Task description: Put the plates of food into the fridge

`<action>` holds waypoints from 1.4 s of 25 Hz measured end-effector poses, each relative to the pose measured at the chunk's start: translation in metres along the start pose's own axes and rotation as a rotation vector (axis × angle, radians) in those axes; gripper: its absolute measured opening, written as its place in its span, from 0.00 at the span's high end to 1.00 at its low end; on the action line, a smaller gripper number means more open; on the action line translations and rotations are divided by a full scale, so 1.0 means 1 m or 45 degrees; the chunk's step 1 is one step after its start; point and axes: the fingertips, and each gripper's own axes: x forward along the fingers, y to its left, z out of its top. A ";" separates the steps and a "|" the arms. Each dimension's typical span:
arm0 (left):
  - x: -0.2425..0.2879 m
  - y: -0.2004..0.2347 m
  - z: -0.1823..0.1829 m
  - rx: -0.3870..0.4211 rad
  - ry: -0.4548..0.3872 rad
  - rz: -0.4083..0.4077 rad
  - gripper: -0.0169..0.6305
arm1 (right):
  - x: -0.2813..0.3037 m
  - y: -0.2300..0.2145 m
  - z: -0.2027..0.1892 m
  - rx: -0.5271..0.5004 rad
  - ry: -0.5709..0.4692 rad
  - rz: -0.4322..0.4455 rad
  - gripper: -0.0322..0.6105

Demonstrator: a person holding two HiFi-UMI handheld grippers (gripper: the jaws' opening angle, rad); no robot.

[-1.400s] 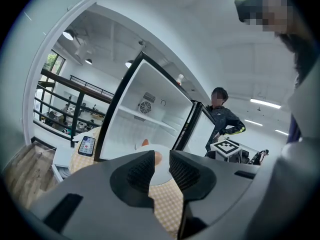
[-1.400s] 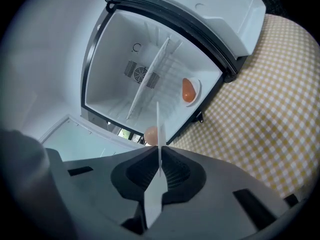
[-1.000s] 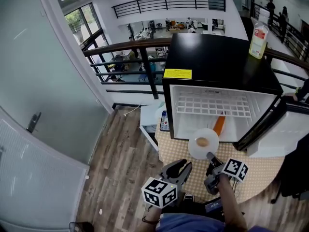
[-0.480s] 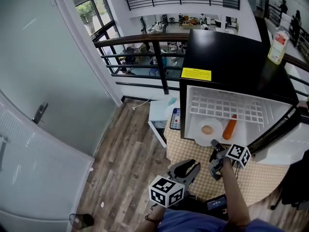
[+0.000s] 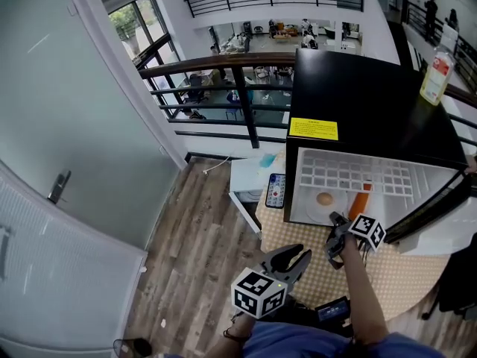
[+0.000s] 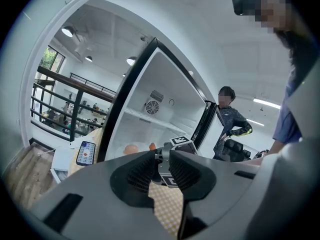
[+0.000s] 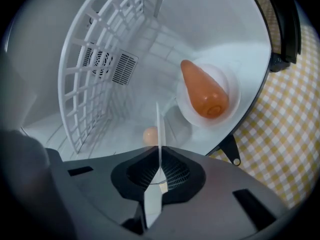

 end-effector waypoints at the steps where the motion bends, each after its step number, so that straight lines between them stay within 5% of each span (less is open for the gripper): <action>1: 0.000 0.003 0.000 -0.002 0.002 0.001 0.82 | 0.003 -0.002 0.000 0.000 -0.001 -0.006 0.91; 9: 0.003 0.018 0.004 -0.016 0.007 -0.007 0.82 | 0.020 -0.006 0.006 -0.095 -0.035 -0.059 0.91; 23: 0.000 0.034 0.008 -0.026 -0.005 0.041 0.82 | 0.041 -0.016 0.012 -0.497 -0.041 -0.280 0.81; 28: -0.001 0.036 0.008 -0.025 -0.006 0.049 0.82 | 0.042 -0.017 0.013 -0.548 -0.039 -0.316 0.78; 35: -0.002 0.035 0.008 -0.021 -0.003 0.038 0.82 | 0.047 -0.010 0.005 -0.671 0.001 -0.327 0.60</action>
